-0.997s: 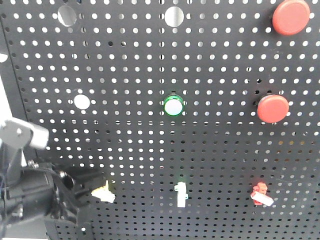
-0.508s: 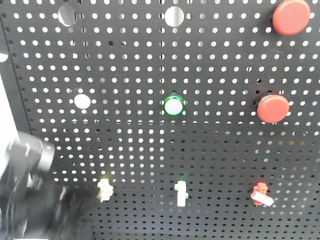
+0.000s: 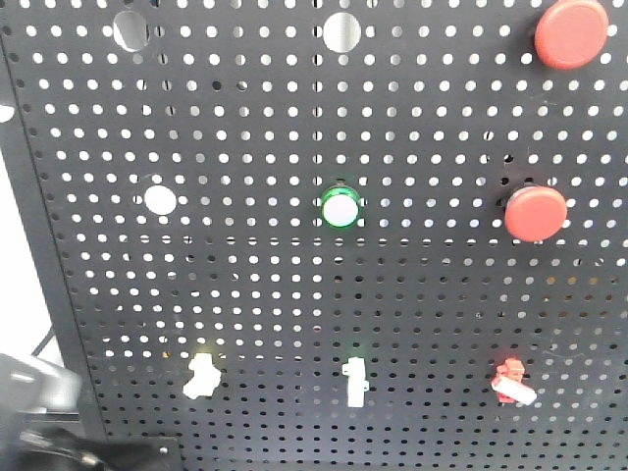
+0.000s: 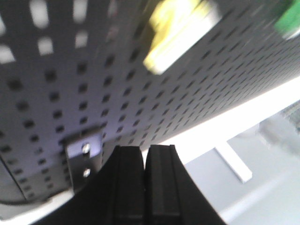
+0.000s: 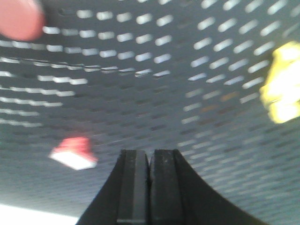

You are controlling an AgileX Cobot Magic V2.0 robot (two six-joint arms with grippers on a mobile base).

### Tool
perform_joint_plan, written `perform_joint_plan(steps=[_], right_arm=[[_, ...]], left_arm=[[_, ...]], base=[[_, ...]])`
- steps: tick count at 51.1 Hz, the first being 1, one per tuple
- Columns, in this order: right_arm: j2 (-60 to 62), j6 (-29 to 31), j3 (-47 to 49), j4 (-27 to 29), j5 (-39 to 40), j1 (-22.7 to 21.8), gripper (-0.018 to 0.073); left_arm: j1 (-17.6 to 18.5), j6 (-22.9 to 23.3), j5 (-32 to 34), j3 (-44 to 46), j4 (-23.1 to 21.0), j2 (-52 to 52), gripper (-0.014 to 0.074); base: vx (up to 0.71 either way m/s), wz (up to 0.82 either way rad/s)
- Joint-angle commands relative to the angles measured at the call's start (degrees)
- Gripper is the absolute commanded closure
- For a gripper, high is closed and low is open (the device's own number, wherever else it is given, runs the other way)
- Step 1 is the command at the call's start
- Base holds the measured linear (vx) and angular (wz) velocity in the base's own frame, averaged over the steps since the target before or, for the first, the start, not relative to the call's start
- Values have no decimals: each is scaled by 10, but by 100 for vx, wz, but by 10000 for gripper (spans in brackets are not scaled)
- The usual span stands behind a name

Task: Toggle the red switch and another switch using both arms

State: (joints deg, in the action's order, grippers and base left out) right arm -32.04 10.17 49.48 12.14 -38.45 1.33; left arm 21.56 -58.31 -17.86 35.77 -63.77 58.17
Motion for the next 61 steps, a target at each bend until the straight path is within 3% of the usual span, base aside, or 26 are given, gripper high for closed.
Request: perform_joint_plan(steps=[1, 9, 12, 17, 38, 61], right_arm=[[-29, 63, 19, 108, 18, -2, 566], [-89, 250, 19, 307, -23, -2, 566], [-114, 297, 19, 368, -27, -2, 566], [-145, 338, 19, 421, -22, -2, 566], [-241, 387, 19, 469, -24, -2, 566], [-324, 415, 19, 458, -37, -2, 566]], left_arm=[[3, 5, 9, 15, -19, -42, 594], [3, 5, 9, 15, -19, -81, 594], [3, 5, 9, 15, -19, -87, 594], [3, 5, 7, 15, -19, -88, 594], [3, 4, 7, 15, -16, -84, 594], [3, 4, 10, 15, -12, -84, 594]], base=[[0, 0], [0, 0], [0, 0], [0, 0], [0, 0], [0, 0]])
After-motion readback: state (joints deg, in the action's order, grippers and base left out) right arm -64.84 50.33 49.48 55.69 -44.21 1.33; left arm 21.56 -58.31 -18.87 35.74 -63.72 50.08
